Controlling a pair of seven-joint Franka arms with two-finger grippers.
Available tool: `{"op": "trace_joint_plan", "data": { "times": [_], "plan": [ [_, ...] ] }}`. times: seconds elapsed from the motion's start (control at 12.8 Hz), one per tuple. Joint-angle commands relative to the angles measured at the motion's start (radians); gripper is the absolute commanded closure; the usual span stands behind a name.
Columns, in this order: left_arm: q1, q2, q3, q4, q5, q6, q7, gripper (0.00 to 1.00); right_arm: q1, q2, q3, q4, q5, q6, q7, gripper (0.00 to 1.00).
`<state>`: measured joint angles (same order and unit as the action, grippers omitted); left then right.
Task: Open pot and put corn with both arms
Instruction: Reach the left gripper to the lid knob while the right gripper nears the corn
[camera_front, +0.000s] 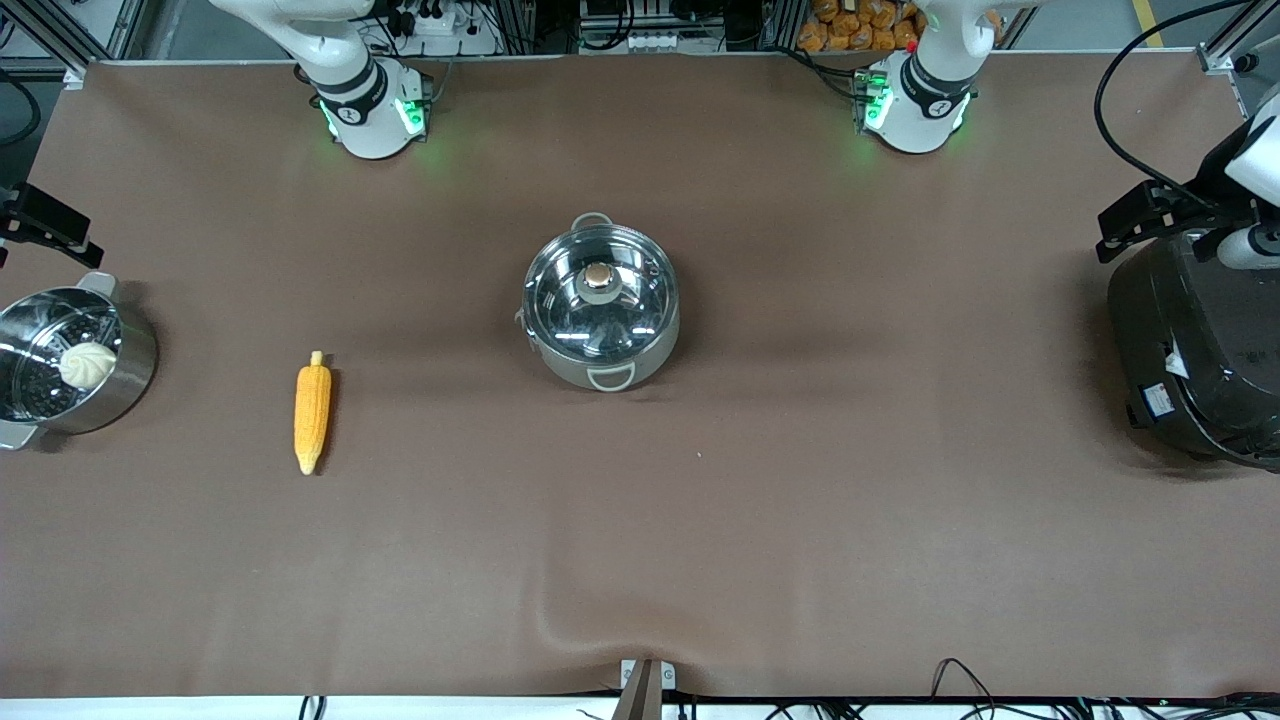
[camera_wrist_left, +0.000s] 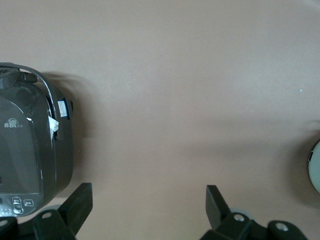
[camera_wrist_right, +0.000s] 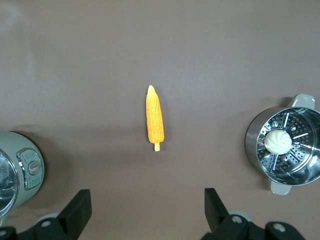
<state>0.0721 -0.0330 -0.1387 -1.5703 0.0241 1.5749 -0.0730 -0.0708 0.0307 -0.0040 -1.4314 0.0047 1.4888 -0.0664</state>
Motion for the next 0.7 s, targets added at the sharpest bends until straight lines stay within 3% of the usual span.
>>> {"op": "trace_joint_plan", "data": {
  "times": [0.0, 0.16, 0.39, 0.62],
  "plan": [
    [0.0, 0.005, -0.005, 0.022, 0.019, -0.013, -0.025, 0.0, -0.006, -0.003, 0.004, -0.001, -0.003, 0.005, 0.008, 0.0],
    [-0.015, 0.007, -0.027, 0.021, 0.023, -0.024, -0.027, 0.0, -0.006, -0.002, 0.004, -0.001, -0.003, 0.005, 0.008, 0.0],
    [-0.061, 0.057, -0.114, 0.022, 0.022, -0.015, -0.051, 0.0, -0.004, -0.003, 0.004, 0.0, -0.003, 0.007, 0.008, 0.0],
    [-0.199, 0.14, -0.179, 0.026, 0.019, -0.007, -0.36, 0.0, -0.006, -0.002, 0.004, -0.001, -0.003, 0.007, 0.008, 0.0]
  ]
}}
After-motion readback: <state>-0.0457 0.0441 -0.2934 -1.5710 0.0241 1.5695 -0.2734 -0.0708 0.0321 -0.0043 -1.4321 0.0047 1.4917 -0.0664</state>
